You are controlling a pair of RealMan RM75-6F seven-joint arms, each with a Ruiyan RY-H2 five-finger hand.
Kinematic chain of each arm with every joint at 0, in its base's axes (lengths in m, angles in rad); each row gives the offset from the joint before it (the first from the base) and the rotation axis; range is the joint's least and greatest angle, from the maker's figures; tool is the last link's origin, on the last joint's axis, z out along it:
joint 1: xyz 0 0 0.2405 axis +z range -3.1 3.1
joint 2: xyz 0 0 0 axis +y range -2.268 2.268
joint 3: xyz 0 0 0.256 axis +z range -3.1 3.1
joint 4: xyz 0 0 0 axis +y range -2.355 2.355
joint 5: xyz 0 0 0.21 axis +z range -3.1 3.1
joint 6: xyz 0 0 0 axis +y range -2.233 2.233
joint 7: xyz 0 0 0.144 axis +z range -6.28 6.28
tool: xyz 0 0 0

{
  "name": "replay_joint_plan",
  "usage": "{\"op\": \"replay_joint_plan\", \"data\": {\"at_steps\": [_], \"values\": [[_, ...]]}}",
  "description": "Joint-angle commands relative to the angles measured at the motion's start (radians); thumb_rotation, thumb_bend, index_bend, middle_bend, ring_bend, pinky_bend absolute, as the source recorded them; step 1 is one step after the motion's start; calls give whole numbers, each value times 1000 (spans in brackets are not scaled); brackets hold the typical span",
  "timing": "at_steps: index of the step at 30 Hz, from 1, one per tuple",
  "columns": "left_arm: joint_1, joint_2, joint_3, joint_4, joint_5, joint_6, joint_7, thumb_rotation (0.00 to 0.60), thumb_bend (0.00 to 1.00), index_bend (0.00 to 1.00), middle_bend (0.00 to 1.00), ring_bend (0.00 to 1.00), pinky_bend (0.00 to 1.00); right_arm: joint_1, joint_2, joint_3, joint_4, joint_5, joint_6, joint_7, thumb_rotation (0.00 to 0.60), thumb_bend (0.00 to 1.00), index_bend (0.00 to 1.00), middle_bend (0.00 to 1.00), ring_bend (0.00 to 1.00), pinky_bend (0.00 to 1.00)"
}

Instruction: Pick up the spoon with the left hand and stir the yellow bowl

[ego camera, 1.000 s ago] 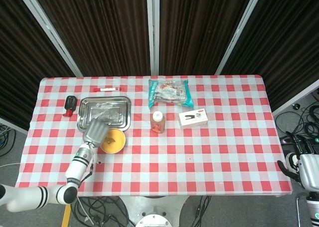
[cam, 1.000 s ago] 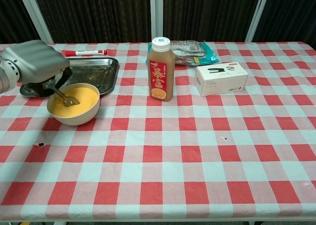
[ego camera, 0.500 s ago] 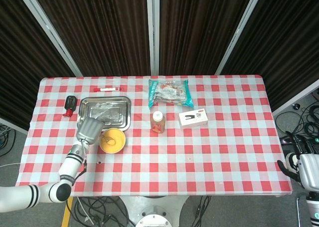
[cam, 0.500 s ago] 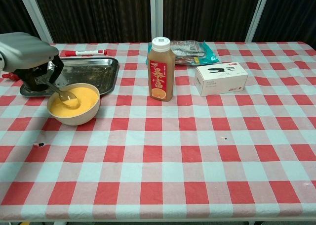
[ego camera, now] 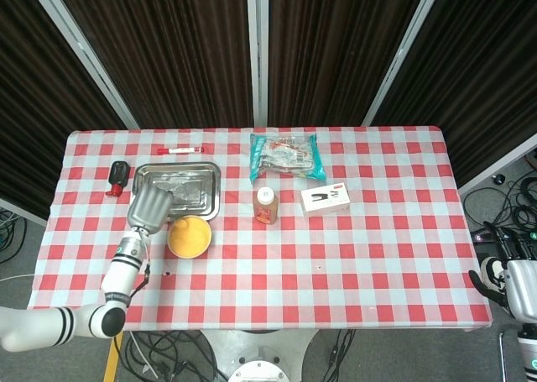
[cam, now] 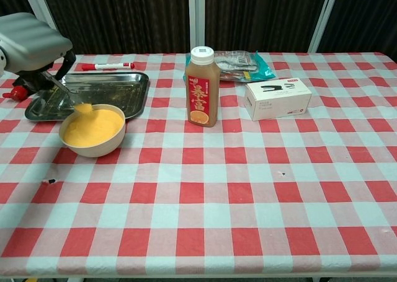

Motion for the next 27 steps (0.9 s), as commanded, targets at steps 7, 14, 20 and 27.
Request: {"op": "replay_joint_plan", "data": {"at_steps": [7, 14, 20, 27], "values": [[19, -104, 54, 135, 109, 55, 39, 600, 427, 690, 1000, 1000, 1000, 3, 0, 2, -1, 5, -7, -2, 600, 187, 103, 281, 133, 231], [39, -145, 67, 199, 179, 86, 49, 600, 428, 690, 1000, 1000, 1000, 5, 0, 1, -3, 2, -10, -6, 600, 188, 103, 281, 133, 231], [49, -167, 66, 227, 202, 77, 72, 600, 428, 690, 1000, 1000, 1000, 2, 0, 0, -6, 4, -7, -8, 600, 188, 104, 282, 132, 231], [66, -184, 71, 238, 226, 66, 93, 600, 428, 690, 1000, 1000, 1000, 2, 2, 1, -10, 3, -6, -12, 600, 187, 103, 282, 133, 231]]}}
